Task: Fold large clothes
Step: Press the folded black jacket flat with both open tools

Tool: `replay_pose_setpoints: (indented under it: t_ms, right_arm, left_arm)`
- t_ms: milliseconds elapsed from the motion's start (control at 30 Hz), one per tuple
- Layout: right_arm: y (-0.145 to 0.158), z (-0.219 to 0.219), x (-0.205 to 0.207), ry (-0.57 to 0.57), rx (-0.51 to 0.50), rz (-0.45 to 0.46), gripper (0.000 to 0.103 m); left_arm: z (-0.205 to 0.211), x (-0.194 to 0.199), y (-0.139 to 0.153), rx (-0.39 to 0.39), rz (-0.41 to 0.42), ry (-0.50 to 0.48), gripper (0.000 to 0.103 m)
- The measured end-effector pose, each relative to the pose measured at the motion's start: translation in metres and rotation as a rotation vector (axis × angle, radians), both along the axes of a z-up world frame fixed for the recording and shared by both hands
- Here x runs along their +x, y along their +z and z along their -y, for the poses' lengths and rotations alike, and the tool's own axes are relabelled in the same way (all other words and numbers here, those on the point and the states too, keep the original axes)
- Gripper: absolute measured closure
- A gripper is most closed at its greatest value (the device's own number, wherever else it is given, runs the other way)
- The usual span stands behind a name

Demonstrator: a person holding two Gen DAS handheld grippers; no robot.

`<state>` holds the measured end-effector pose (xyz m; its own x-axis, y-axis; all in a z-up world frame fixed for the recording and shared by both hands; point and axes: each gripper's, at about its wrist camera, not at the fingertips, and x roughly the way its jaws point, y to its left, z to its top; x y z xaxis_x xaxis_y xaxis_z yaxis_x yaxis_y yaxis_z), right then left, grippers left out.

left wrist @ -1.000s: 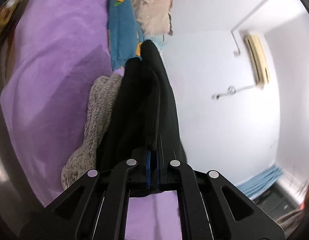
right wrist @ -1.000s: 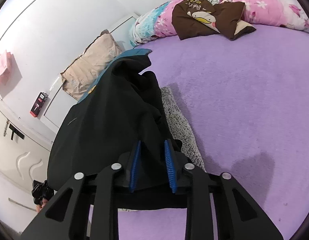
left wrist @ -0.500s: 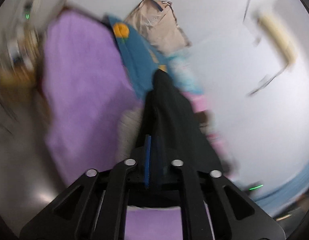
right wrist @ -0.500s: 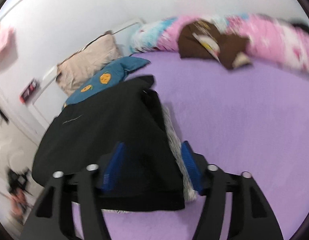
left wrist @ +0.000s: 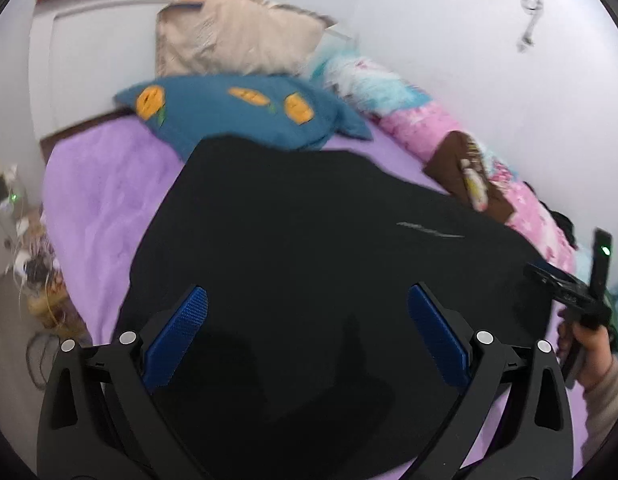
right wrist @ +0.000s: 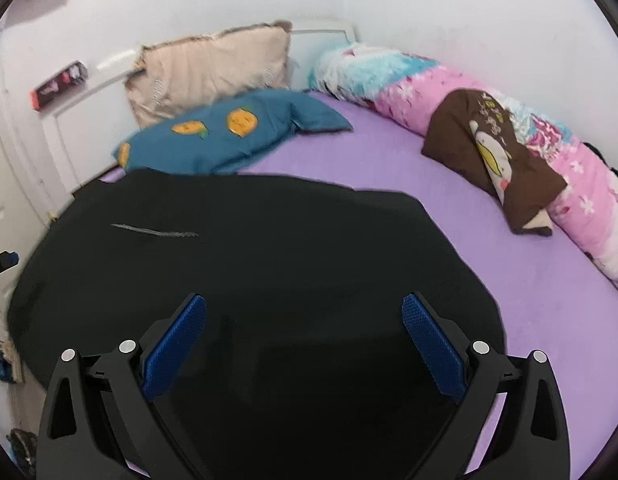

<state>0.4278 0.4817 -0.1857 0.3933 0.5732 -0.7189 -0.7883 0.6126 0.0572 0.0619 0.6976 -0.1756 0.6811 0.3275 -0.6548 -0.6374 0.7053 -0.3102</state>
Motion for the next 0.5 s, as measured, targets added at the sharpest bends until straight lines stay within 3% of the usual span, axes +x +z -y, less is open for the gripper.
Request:
replay_pose_setpoints:
  t_ms: [233,333,500]
  right_arm:
    - [-0.034,0.009,0.018,-0.007,0.090,-0.071,0.006]
    - [-0.055,0.015,0.029,-0.047,0.128,-0.152,0.006]
    - [-0.058,0.017,0.023,-0.056,0.092,-0.116,0.006]
  left_arm:
    - [-0.040,-0.020,-0.055,-0.101,0.030,0.138,0.006]
    - [-0.049,-0.028,-0.071,-0.169,0.073,0.143,0.005]
    - [-0.044,-0.030,-0.059,-0.121,0.051,0.143,0.006]
